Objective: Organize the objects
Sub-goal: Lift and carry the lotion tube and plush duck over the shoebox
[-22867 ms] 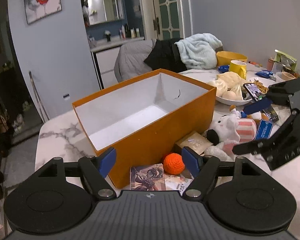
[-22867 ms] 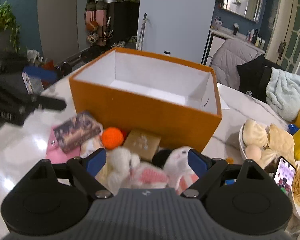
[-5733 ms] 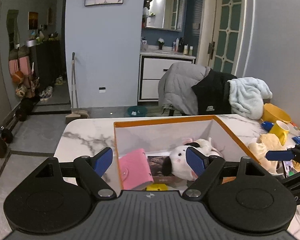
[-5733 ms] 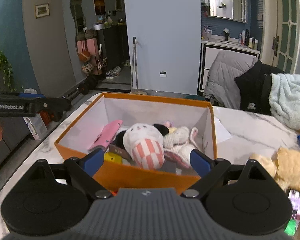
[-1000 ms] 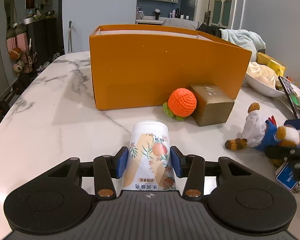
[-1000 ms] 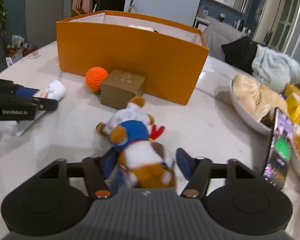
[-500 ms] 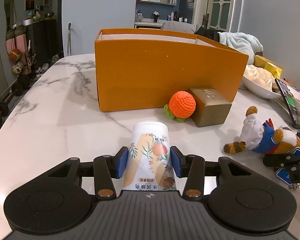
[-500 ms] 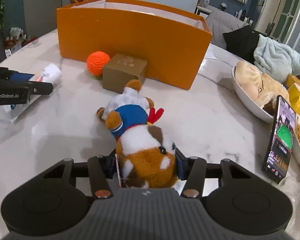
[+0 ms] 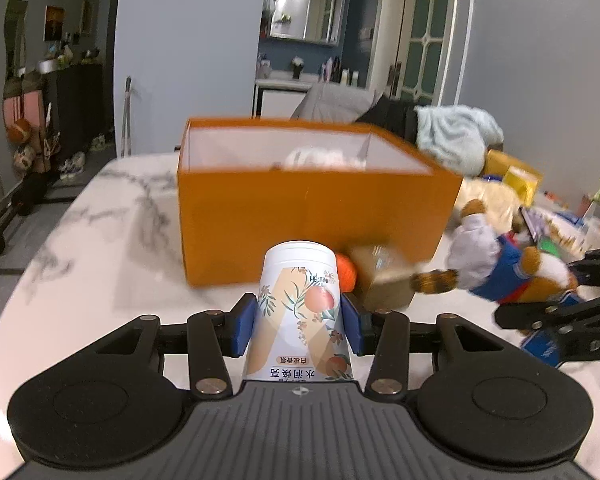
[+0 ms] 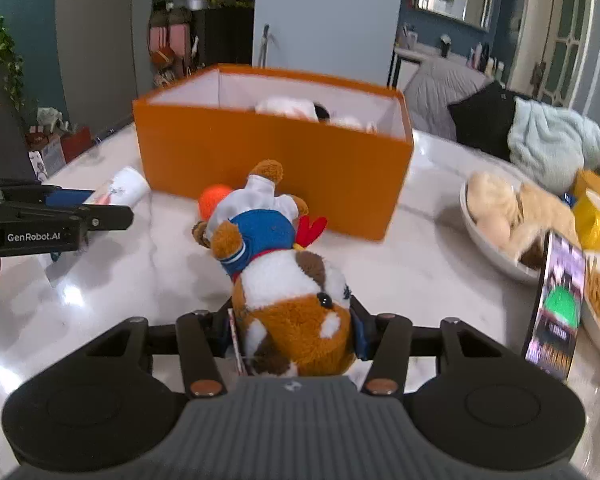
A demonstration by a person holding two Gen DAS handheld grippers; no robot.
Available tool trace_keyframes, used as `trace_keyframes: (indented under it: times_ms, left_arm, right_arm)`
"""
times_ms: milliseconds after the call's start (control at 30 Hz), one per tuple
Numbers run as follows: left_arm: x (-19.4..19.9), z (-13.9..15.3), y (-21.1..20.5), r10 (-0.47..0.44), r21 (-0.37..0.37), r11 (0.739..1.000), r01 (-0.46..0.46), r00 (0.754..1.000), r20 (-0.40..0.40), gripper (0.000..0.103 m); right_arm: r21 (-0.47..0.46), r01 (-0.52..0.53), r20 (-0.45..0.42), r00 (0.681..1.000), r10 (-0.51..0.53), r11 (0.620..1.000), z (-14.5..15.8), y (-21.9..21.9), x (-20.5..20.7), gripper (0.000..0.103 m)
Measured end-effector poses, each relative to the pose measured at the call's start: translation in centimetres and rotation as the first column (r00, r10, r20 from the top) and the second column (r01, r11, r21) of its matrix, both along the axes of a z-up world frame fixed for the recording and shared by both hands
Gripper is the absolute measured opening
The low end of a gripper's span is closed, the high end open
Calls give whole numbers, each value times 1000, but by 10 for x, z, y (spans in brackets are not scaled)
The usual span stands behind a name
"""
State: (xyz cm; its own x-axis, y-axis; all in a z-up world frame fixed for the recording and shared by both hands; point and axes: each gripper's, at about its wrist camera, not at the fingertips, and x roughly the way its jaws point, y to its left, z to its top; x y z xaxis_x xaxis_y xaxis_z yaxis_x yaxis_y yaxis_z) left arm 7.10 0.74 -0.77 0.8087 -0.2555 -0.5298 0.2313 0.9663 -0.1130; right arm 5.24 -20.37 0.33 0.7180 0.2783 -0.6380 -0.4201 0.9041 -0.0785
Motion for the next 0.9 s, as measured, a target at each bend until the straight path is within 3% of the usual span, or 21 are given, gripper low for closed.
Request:
trace_keyframes:
  times_ms: [133, 533, 733, 900]
  left_arm:
    - [13, 22, -2, -7, -25, 1000, 8, 999, 33, 53]
    - [87, 86, -14, -26, 59, 998, 20, 994, 107, 53]
    - [119, 93, -23, -1, 89, 996, -9, 994, 111, 53]
    - [153, 78, -21, 48, 29, 998, -50, 998, 40, 53]
  right_arm:
    - [28, -5, 35, 999, 4, 1000, 17, 5, 12, 54]
    - [83, -37, 141, 990, 25, 996, 81, 32, 79, 54]
    - [62, -19, 179, 984, 8, 998, 100, 51, 116, 54]
    - [40, 14, 195, 981, -21, 999, 99, 60, 146, 54]
